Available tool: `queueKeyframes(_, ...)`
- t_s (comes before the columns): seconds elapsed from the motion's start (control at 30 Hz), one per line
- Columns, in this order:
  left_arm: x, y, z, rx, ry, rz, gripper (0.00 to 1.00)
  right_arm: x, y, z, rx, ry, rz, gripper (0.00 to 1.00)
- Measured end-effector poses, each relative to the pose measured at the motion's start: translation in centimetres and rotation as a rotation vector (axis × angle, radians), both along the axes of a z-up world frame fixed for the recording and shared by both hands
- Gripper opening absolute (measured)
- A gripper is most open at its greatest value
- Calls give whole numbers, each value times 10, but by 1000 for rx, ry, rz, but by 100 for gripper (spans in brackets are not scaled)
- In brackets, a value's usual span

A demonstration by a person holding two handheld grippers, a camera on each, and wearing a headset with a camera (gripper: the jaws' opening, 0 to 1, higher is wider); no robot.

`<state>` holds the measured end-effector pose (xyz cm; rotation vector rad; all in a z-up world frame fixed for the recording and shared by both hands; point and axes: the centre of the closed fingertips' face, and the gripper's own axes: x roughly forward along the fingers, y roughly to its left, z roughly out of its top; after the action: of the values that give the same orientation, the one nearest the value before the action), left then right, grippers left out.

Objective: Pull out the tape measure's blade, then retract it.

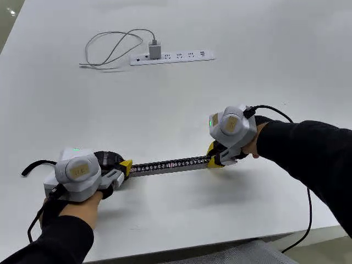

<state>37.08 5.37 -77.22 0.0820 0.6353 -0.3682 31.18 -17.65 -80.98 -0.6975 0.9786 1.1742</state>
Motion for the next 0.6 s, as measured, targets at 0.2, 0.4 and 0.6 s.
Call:
queueKeyframes(0.2, 0, 0, 0, 1, 2, -3, 60, 0, 2, 0, 5, 5, -11, 9)
queueKeyframes(0.4, 1, 0, -1, 1, 5, -5, 60, 1, 3, 1, 6, -2, -11, 9)
queueKeyframes(0.6, 2, 0, -1, 4, 4, -3, 60, 1, 4, 1, 11, -3, -17, 9)
